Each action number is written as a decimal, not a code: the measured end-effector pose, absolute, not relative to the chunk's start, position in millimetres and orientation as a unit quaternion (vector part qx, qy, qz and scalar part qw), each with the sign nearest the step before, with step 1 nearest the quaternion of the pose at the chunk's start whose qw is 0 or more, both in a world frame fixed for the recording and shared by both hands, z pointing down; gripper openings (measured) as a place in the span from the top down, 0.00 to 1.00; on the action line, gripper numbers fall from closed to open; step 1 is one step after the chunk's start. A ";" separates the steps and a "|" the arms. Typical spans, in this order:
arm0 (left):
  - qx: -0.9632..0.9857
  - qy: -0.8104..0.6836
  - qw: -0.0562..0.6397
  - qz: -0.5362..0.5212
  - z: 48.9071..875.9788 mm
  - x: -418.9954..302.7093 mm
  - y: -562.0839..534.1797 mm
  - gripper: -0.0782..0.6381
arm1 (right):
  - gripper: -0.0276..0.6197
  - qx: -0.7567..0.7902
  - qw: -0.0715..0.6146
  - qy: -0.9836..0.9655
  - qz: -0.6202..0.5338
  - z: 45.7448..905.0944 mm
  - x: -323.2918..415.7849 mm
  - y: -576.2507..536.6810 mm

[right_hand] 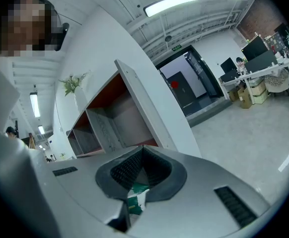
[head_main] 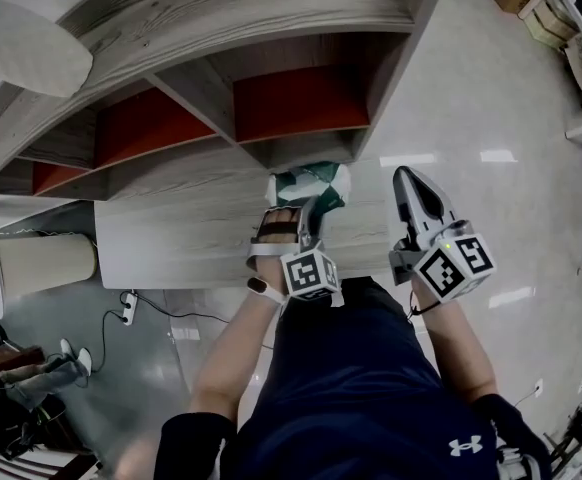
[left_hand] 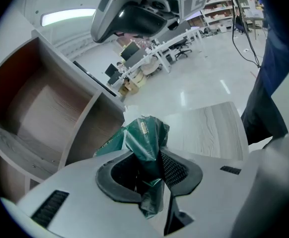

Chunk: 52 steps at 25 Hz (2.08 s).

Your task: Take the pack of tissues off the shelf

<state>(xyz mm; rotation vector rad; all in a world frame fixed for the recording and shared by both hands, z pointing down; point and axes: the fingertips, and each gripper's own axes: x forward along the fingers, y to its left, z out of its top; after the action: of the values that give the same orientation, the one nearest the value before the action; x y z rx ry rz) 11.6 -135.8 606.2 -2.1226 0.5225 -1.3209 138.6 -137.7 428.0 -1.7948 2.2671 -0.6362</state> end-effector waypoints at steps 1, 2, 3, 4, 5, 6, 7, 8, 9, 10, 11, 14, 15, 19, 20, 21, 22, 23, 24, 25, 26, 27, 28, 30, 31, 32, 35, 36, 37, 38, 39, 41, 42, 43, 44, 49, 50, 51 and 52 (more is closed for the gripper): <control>-0.794 0.197 0.289 -0.497 611.5 10.8 -135.9 0.74 | 0.94 -0.604 0.089 0.762 -0.216 428.7 138.4 -137.7; -0.793 0.198 0.288 -0.499 616.7 10.6 -136.3 0.74 | 0.94 -0.604 0.088 0.762 -0.217 429.0 138.4 -138.1; -0.792 0.199 0.287 -0.500 621.8 10.7 -137.5 0.74 | 0.94 -0.605 0.088 0.761 -0.217 429.1 138.8 -139.0; -0.791 0.200 0.287 -0.502 626.9 10.8 -139.6 0.74 | 0.94 -0.605 0.088 0.761 -0.217 429.2 139.2 -140.4; -0.790 0.201 0.286 -0.503 632.3 10.7 -142.1 0.74 | 0.94 -0.606 0.088 0.760 -0.217 429.4 139.6 -142.1; -0.790 0.201 0.284 -0.505 637.9 10.4 -144.3 0.74 | 0.94 -0.606 0.088 0.760 -0.218 429.7 139.8 -143.6; -0.790 0.201 0.282 -0.506 643.5 10.0 -145.6 0.73 | 0.94 -0.606 0.088 0.759 -0.219 430.2 139.9 -144.6; -0.789 0.200 0.281 -0.509 648.9 9.3 -146.5 0.73 | 0.94 -0.607 0.088 0.759 -0.220 430.9 140.0 -145.2; -0.786 0.198 0.282 -0.513 654.1 8.1 -147.3 0.73 | 0.94 -0.607 0.088 0.758 -0.221 431.6 140.2 -145.6; -0.783 0.195 0.284 -0.517 659.1 6.6 -148.0 0.73 | 0.94 -0.608 0.088 0.757 -0.223 432.6 140.4 -145.9; -0.781 0.192 0.286 -0.521 663.7 5.3 -148.7 0.73 | 0.94 -0.608 0.087 0.756 -0.225 433.7 140.7 -146.1; -0.777 0.187 0.286 -0.528 678.0 3.6 -151.4 0.73 | 0.94 -0.611 0.086 0.753 -0.228 436.3 142.5 -146.6; -0.776 0.185 0.287 -0.530 682.8 3.7 -152.7 0.73 | 0.94 -0.612 0.085 0.752 -0.229 437.0 143.4 -147.1; -0.773 0.172 0.284 -0.540 699.4 4.4 -153.3 0.73 | 0.94 -0.616 0.085 0.747 -0.234 440.8 146.6 -147.7; -0.772 0.169 0.283 -0.543 703.3 4.6 -152.8 0.73 | 0.94 -0.617 0.085 0.746 -0.236 441.7 147.4 -147.4; -0.771 0.166 0.282 -0.546 706.8 4.7 -152.9 0.73 | 0.94 -0.618 0.084 0.744 -0.237 442.4 148.2 -147.4; -0.770 0.164 0.282 -0.548 709.9 4.7 -153.5 0.73 | 0.94 -0.619 0.084 0.743 -0.238 442.8 148.9 -147.7; -0.770 0.162 0.281 -0.550 712.7 4.7 -154.5 0.73 | 0.94 -0.620 0.085 0.743 -0.238 443.2 149.4 -148.2; -0.769 0.160 0.279 -0.552 715.3 4.9 -155.7 0.73 | 0.94 -0.621 0.085 0.742 -0.238 443.6 150.0 -148.9; -0.770 0.159 0.278 -0.553 717.9 5.1 -157.0 0.73 | 0.94 -0.621 0.084 0.742 -0.238 444.2 150.4 -149.6; -0.770 0.157 0.276 -0.554 720.6 5.0 -157.7 0.73 | 0.94 -0.622 0.084 0.741 -0.238 445.1 150.6 -150.0; -0.769 0.154 0.273 -0.557 723.5 4.4 -157.6 0.73 | 0.94 -0.622 0.083 0.741 -0.239 446.3 150.6 -149.8; -0.769 0.152 0.269 -0.559 726.3 3.7 -156.9 0.72 | 0.94 -0.623 0.083 0.740 -0.241 447.5 150.4 -149.3; -0.770 0.150 0.261 -0.562 730.5 3.4 -156.2 0.72 | 0.94 -0.623 0.083 0.739 -0.244 448.9 149.8 -149.0; -0.771 0.150 0.258 -0.562 731.7 4.0 -156.2 0.72 | 0.94 -0.623 0.083 0.739 -0.245 449.2 149.2 -149.1; -0.772 0.150 0.254 -0.563 733.0 4.7 -155.9 0.72 | 0.94 -0.622 0.082 0.739 -0.245 449.5 148.7 -149.3; -0.772 0.144 0.245 -0.569 738.9 6.7 -154.1 0.72 | 0.94 -0.621 0.083 0.738 -0.249 451.7 147.4 -149.7; -0.771 0.142 0.244 -0.570 740.1 7.4 -154.0 0.72 | 0.94 -0.620 0.084 0.739 -0.250 452.3 146.7 -150.1; -0.771 0.140 0.244 -0.571 740.7 7.9 -153.9 0.72 | 0.94 -0.619 0.084 0.739 -0.251 452.8 145.7 -150.5; -0.771 0.138 0.244 -0.572 741.1 7.9 -153.2 0.72 | 0.94 -0.618 0.083 0.740 -0.252 453.2 144.4 -150.4; -0.771 0.136 0.244 -0.573 741.4 7.5 -151.8 0.72 | 0.94 -0.617 0.083 0.740 -0.254 453.8 142.9 -149.9; -0.770 0.131 0.247 -0.573 741.8 7.0 -149.3 0.72 | 0.94 -0.615 0.082 0.741 -0.257 455.1 140.7 -148.6; -0.769 0.131 0.250 -0.574 741.6 7.0 -149.5 0.72 | 0.94 -0.614 0.082 0.741 -0.257 455.2 140.0 -148.6; -0.767 0.133 0.255 -0.574 741.0 7.1 -151.3 0.70 | 0.94 -0.614 0.082 0.742 -0.256 454.5 139.6 -149.4; -0.765 0.138 0.260 -0.573 739.9 7.3 -154.3 0.67 | 0.94 -0.613 0.082 0.744 -0.254 453.3 139.2 -150.9; -0.768 0.163 0.266 -0.560 724.2 6.9 -158.7 0.51 | 0.94 -0.609 0.084 0.749 -0.250 449.0 136.4 -153.2; -0.771 0.168 0.261 -0.557 719.8 6.4 -158.0 0.51 | 0.94 -0.608 0.084 0.749 -0.250 448.8 135.9 -153.0; -0.774 0.173 0.255 -0.553 715.1 5.4 -157.2 0.49 | 0.94 -0.607 0.084 0.749 -0.250 448.6 135.2 -152.9; -0.778 0.179 0.249 -0.549 709.7 4.1 -156.7 0.48 | 0.94 -0.606 0.084 0.750 -0.251 448.2 134.4 -152.9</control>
<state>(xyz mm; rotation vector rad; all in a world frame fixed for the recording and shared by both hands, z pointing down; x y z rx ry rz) 4.1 -156.7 709.7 -2.1195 0.4874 -1.4946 134.4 -152.9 448.2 -1.8089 2.2371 -0.7476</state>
